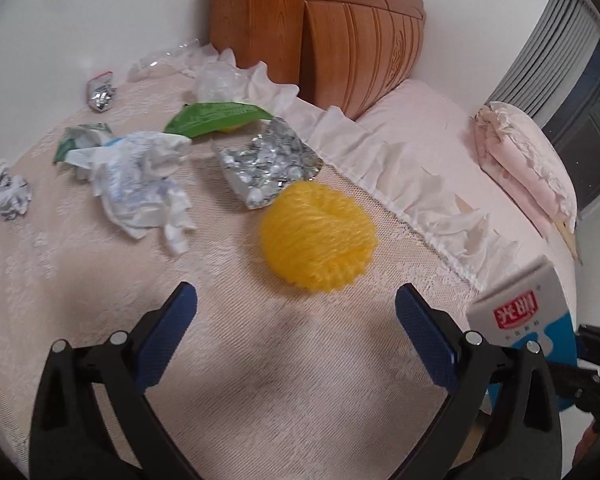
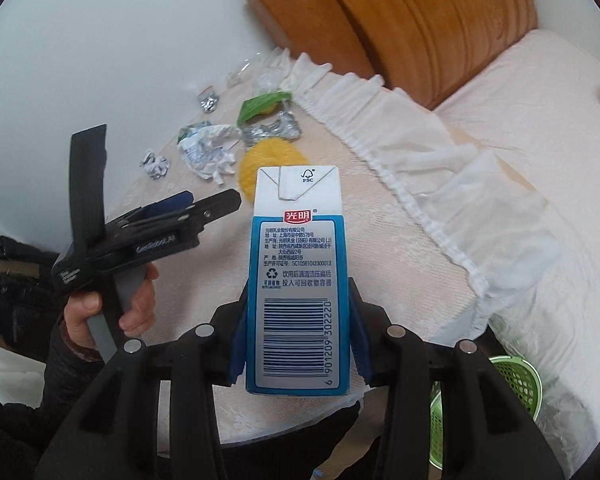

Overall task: Collect trash
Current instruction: 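Grasp the blue milk carton with the right tool while the left tool grasps the yellow mesh net, then carry the carton and mesh net over the wastebasket and release both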

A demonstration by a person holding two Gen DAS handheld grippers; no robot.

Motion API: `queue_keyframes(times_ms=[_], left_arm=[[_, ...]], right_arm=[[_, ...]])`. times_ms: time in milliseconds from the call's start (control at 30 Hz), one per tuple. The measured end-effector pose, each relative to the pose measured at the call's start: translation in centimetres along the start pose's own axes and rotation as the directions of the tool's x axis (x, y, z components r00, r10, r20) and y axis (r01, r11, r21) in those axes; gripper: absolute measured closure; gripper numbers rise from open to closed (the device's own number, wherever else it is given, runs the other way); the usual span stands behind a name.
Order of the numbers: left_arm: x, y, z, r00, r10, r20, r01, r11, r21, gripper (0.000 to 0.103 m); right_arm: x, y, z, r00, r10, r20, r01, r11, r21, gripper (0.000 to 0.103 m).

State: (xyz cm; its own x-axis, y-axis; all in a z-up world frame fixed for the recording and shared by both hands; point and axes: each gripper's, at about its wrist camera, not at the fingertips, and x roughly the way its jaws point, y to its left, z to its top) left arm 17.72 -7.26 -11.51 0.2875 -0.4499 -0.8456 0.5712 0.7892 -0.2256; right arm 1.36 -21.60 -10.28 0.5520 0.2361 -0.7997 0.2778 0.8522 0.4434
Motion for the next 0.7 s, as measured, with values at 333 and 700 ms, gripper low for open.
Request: queue_keyframes(times_ms=[333, 700], left_arm=[[4.6, -1.9, 2.1, 0.996, 0.073, -0.045, -0.077, 0.994, -0.077, 0.067], [-6.6, -4.5, -4.5, 0.992, 0.122, 0.012, -0.119, 0.983, -0.142, 0.073]], right_arm=[[-3.0, -5.1, -2.8, 0.999, -0.027, 0.027, 0.025, 0.996, 0.089, 0.060], [-3.3, -4.8, -3.4, 0.999, 0.038, 0.023, -0.037, 0.999, -0.018, 0.060]])
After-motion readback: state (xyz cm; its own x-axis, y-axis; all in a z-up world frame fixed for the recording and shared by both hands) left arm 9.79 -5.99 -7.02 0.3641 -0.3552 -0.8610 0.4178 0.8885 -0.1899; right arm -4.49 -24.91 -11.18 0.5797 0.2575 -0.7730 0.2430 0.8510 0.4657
